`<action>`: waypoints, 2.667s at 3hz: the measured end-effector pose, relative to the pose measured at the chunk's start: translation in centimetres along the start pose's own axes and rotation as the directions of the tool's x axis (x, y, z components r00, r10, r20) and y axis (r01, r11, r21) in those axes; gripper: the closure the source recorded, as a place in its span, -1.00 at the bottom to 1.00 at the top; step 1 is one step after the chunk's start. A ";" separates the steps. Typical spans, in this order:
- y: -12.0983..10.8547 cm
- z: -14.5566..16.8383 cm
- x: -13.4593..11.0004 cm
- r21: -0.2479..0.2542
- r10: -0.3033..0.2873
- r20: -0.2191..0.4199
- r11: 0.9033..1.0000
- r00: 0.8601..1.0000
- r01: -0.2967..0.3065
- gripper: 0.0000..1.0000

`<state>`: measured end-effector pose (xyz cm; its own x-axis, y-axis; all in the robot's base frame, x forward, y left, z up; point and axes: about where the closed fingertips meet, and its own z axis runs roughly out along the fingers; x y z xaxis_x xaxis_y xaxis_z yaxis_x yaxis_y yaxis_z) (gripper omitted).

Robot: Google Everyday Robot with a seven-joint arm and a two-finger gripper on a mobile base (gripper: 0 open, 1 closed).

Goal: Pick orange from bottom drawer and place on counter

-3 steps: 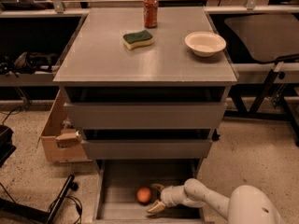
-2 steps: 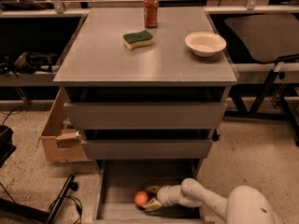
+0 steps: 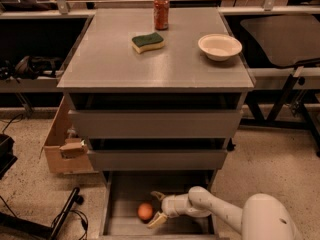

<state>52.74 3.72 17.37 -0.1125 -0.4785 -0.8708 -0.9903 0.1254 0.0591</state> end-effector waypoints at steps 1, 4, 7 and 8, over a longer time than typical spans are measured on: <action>0.0 0.0 0.0 0.000 0.000 0.000 1.000 1.000 0.000 -1.00; -0.2 2.8 2.5 -0.046 -0.003 -0.026 0.999 1.000 0.001 -1.00; -0.7 4.9 3.7 -0.060 -0.014 -0.010 0.998 1.000 0.013 -0.21; -0.2 4.7 2.9 -0.065 -0.002 0.008 0.998 1.000 0.003 0.25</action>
Offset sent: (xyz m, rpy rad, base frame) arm 0.0000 0.0000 0.0000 0.0000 0.0000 0.0000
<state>53.01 6.40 12.49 -0.1098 -0.4715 -0.8750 -0.9938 0.0674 0.0884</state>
